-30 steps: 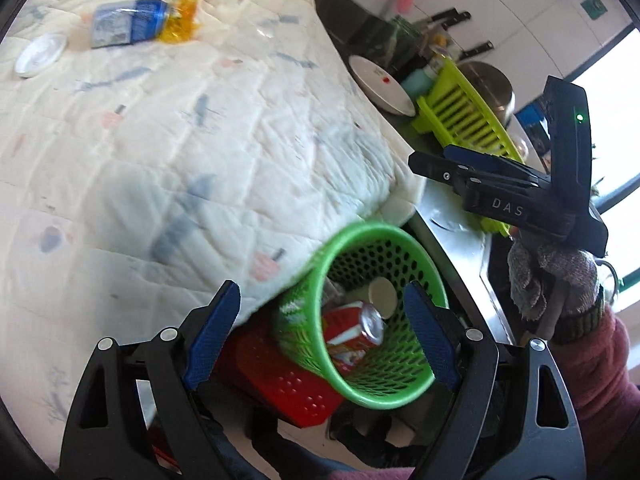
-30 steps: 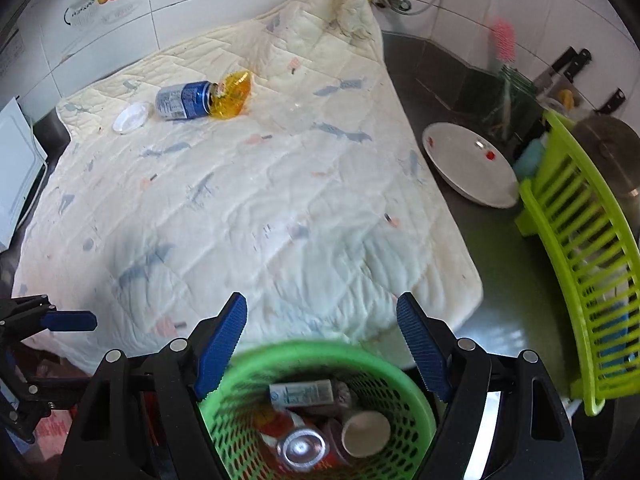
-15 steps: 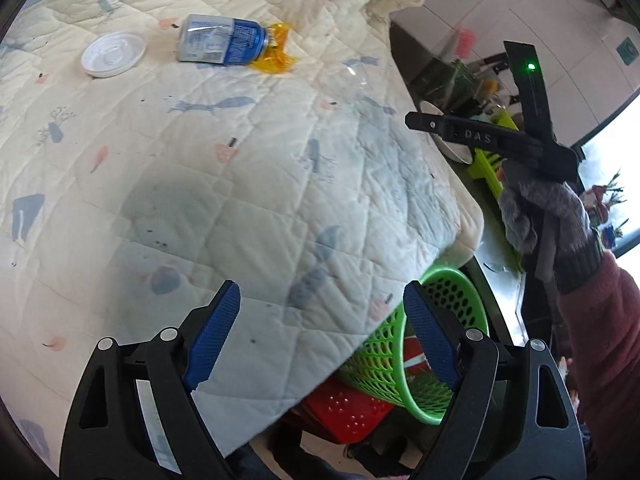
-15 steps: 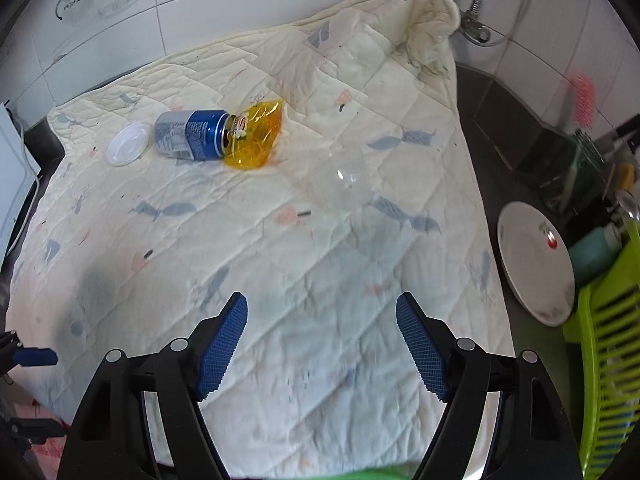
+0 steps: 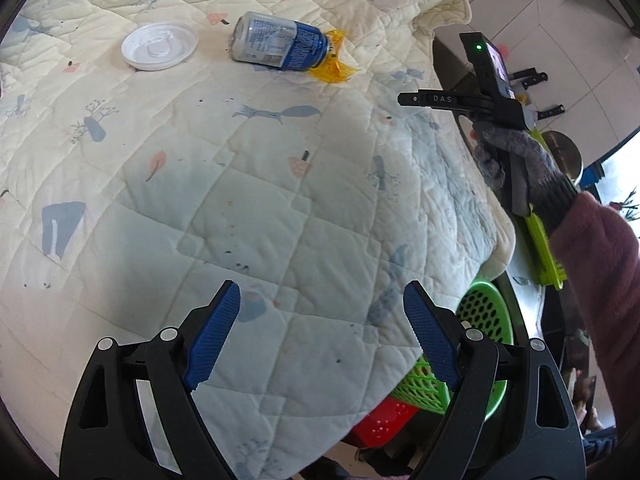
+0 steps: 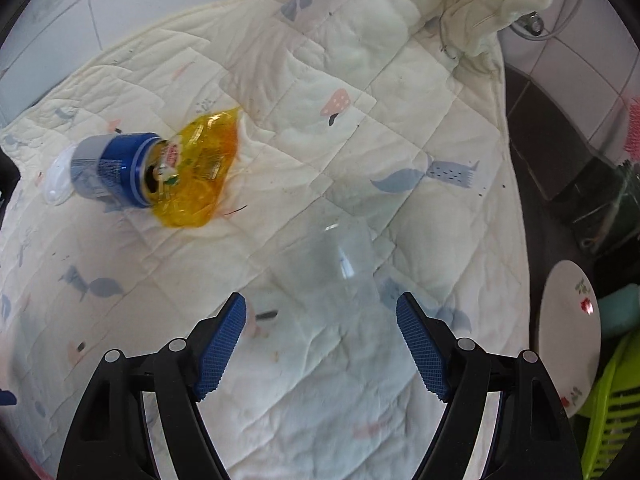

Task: Collect trash
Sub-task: 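Move both open tools back over the mat toward the blue can, then grasp the blue can with the left tool while the right grasps the clear cup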

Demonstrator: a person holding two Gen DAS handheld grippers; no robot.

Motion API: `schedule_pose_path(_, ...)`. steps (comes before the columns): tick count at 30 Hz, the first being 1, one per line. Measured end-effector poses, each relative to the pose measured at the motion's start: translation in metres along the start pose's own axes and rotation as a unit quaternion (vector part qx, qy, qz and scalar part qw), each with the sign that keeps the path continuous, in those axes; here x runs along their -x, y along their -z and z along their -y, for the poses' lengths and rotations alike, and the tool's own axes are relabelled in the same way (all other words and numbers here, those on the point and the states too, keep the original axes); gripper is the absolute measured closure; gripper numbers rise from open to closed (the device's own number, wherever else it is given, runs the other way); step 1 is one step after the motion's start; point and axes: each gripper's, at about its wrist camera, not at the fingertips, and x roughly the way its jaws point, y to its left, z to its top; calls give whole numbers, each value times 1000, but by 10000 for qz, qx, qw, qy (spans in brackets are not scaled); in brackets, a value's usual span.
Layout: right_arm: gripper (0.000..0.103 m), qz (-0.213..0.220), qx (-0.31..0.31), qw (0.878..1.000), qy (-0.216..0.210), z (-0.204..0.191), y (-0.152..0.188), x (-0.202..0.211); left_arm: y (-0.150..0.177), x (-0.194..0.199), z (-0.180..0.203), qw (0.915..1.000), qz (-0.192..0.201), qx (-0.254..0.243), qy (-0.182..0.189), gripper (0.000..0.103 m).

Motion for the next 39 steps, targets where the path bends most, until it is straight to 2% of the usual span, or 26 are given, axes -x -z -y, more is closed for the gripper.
schedule_pose_path(9,29,-255,145,9995,103,3,-21,-39,-18,2,-19,9994,34,-202,-277,20)
schedule_pose_path(11,45,-375,164,9991,150,3,-21,-46,-24,1,-19,9989,55,-311,-348,20)
schedule_pose_path(12,46,-416,143,9990,125,4,-21,-49,-29,0,-20,9984,70,-390,-401,20)
schedule_pose_path(16,46,-306,93,9994,107,5,-17,-44,-54,-3,-23,9961,146,-669,-558,20)
schedule_pose_path(21,46,-237,1,9997,86,5,-3,-28,-96,-13,-16,9885,271,-1245,-815,20)
schedule_pose_path(27,46,-232,72,9997,-1,-3,30,3,-142,-30,-11,9814,342,-1703,-820,20)
schedule_pose_path(33,46,-219,112,9996,-121,-15,65,34,-187,-52,-5,9690,375,-2255,-932,17)
schedule_pose_path(39,46,-240,25,9995,-201,-31,105,68,-219,-87,3,9429,217,-2995,-1442,15)
